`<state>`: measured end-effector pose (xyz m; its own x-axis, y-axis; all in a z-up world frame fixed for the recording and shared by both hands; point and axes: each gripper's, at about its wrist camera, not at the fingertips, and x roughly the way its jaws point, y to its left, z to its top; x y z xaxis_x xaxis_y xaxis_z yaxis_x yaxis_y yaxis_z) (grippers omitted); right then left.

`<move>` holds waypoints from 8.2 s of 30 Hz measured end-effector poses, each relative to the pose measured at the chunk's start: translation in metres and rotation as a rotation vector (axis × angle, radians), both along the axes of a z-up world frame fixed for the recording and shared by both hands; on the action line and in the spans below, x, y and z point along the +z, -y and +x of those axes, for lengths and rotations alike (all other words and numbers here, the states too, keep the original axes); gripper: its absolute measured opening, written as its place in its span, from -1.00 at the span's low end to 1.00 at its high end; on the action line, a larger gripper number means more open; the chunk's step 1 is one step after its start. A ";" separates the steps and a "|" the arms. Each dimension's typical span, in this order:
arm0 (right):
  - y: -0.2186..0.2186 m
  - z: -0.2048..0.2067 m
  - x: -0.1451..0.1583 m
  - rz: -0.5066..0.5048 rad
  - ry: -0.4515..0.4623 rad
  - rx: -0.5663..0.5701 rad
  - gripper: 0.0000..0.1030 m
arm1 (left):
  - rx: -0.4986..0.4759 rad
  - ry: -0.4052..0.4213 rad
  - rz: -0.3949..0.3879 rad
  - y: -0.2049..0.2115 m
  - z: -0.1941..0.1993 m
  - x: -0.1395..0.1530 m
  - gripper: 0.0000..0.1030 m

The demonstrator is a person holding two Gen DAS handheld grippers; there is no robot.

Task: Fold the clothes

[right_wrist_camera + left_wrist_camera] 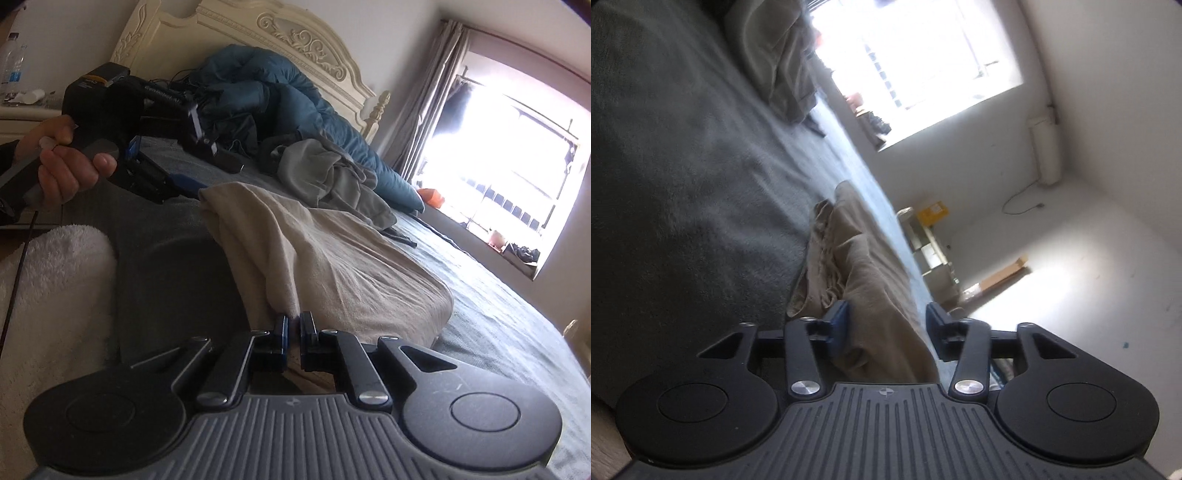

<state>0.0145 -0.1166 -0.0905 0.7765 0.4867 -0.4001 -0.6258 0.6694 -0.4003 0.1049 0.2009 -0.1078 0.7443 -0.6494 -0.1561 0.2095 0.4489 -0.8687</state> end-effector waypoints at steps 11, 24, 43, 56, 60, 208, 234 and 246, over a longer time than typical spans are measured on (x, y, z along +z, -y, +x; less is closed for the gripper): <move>0.009 -0.003 0.016 0.098 0.008 -0.031 -0.86 | -0.032 0.061 0.010 0.014 0.022 0.047 -0.77; -0.009 -0.003 -0.015 0.026 -0.007 0.005 -0.86 | -0.018 0.002 0.152 -0.014 0.015 -0.014 -0.69; 0.031 0.028 0.040 0.377 -0.157 0.033 -0.79 | -0.018 0.249 0.257 0.038 -0.001 0.079 -0.34; 0.051 0.043 0.032 0.426 -0.154 -0.039 -0.79 | 0.021 0.105 0.303 0.050 0.015 0.010 -0.38; 0.057 0.067 -0.005 0.411 -0.250 -0.128 -0.80 | 0.041 0.108 0.257 0.044 0.011 0.002 -0.43; 0.084 0.044 -0.027 0.528 -0.304 -0.101 -0.49 | 0.165 -0.071 1.032 0.138 0.054 0.073 -0.15; 0.018 0.045 0.026 0.493 -0.330 -0.066 -0.67 | 0.174 -0.030 1.229 0.162 0.051 0.066 0.00; 0.016 0.029 0.017 0.456 -0.368 -0.017 -0.68 | 0.180 -0.011 1.311 0.173 0.051 0.065 0.02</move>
